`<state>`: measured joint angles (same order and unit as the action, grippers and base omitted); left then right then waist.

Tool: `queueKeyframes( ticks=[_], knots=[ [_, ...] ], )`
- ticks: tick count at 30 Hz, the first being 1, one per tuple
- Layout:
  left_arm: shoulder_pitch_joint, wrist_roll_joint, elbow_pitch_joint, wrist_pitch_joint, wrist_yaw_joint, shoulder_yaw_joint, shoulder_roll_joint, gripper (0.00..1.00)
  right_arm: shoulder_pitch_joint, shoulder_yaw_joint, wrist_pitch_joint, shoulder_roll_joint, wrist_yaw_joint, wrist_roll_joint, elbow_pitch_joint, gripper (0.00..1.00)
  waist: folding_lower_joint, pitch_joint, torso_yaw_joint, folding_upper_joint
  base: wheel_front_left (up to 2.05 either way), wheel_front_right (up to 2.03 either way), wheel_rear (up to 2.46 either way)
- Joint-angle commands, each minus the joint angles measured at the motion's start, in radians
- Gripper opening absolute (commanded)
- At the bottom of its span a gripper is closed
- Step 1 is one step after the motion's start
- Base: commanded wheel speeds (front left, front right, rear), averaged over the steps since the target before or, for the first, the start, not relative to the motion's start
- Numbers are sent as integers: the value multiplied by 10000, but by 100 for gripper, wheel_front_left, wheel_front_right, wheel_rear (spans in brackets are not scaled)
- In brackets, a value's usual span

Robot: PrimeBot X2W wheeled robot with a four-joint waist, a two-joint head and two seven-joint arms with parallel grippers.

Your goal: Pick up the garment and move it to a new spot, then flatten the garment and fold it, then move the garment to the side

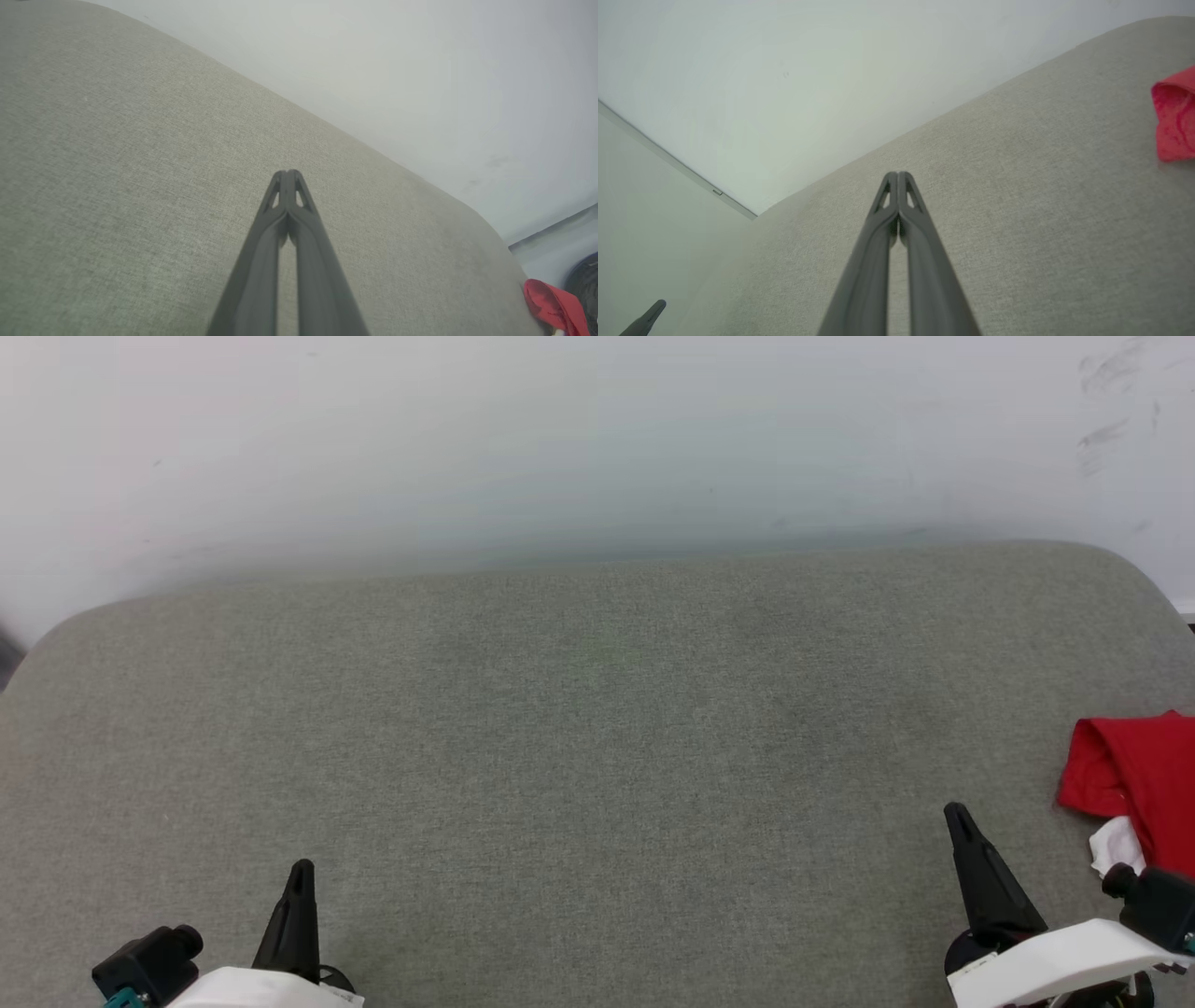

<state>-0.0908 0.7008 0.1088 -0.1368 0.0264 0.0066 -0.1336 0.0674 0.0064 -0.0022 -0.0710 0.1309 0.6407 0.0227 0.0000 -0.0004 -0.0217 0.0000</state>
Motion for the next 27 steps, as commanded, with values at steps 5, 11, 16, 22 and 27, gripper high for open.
queueKeyframes(
  ticks=[5, 11, 16, 22, 27],
  knots=[
    [403, 887, 25, 224, 120, 151, 45, 0, -409, -63, 56, -106, 1, 1016, 98, 0, 0, 2, 12, 0, 0, 0, 0],
    [560, 1659, 147, 442, 212, 241, 116, 0, -546, -106, 105, -128, 0, 1889, 290, 0, 0, 4, 25, 0, 0, 0, 0],
    [691, 2273, 247, 613, 281, 306, 175, 0, -641, -143, 151, -141, 0, 2574, 446, 0, 0, 6, 36, 0, 0, 0, 0],
    [828, 2968, 360, 806, 365, 388, 243, 0, -765, -191, 201, -152, 0, 3345, 617, 0, 0, 8, 50, 0, 0, 0, 0],
    [939, 3517, 450, 959, 430, 453, 294, 0, -860, -233, 255, -158, 0, 3958, 762, 0, 0, 10, 61, 0, 0, 0, 0]
  ],
)
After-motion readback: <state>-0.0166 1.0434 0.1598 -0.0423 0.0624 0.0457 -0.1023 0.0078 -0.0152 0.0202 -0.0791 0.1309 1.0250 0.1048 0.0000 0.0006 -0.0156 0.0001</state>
